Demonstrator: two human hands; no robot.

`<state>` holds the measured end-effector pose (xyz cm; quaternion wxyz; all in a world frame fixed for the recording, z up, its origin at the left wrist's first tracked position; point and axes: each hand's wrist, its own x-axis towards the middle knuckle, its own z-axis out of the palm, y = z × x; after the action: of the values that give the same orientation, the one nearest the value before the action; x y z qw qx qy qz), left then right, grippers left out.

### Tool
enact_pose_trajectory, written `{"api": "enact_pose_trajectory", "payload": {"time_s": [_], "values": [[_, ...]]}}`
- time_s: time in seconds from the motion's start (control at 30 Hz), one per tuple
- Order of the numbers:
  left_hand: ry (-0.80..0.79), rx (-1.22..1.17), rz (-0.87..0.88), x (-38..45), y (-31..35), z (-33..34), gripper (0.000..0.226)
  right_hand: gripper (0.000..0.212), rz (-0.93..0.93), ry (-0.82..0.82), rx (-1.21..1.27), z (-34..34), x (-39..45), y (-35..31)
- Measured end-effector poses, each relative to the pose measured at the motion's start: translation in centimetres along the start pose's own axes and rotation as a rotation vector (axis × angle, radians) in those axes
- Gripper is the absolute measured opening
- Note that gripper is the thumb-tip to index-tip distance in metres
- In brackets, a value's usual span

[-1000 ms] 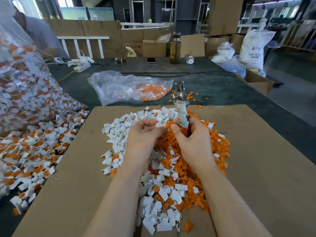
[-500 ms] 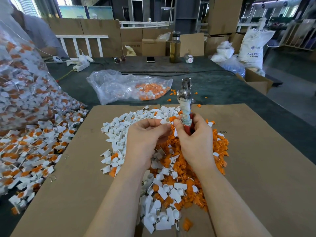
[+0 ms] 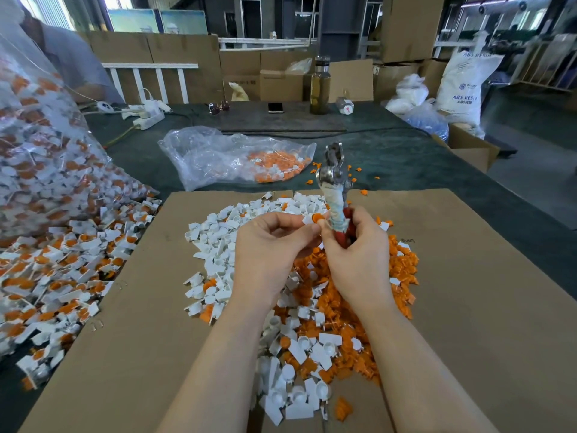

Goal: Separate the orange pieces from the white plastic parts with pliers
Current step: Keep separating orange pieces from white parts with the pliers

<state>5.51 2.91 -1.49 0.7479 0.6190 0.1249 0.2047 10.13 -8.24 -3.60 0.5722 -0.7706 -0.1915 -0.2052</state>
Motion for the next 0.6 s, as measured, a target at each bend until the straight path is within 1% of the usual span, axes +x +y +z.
{"api": "enact_pose_trajectory", "payload": {"time_s": [0.23, 0.4, 0.53, 0.6], "values": [[0.045, 0.089, 0.035, 0.09, 0.13, 0.21, 0.018, 0.012, 0.008, -0.043, -0.013, -0.11, 0.17, 0.19], [0.099, 0.189, 0.050, 0.12, -0.06, 0.20, 0.015, 0.017, 0.005, -0.100, -0.029, -0.24, 0.18, 0.02], [0.155, 0.278, 0.070, 0.04, -0.33, 0.29, 0.013, 0.009, -0.004, -0.131, -0.041, -0.22, 0.19, -0.01], [0.174, 0.304, 0.084, 0.07, -0.35, 0.25, 0.013, 0.009, 0.006, -0.148, -0.022, -0.26, 0.20, -0.08]]}}
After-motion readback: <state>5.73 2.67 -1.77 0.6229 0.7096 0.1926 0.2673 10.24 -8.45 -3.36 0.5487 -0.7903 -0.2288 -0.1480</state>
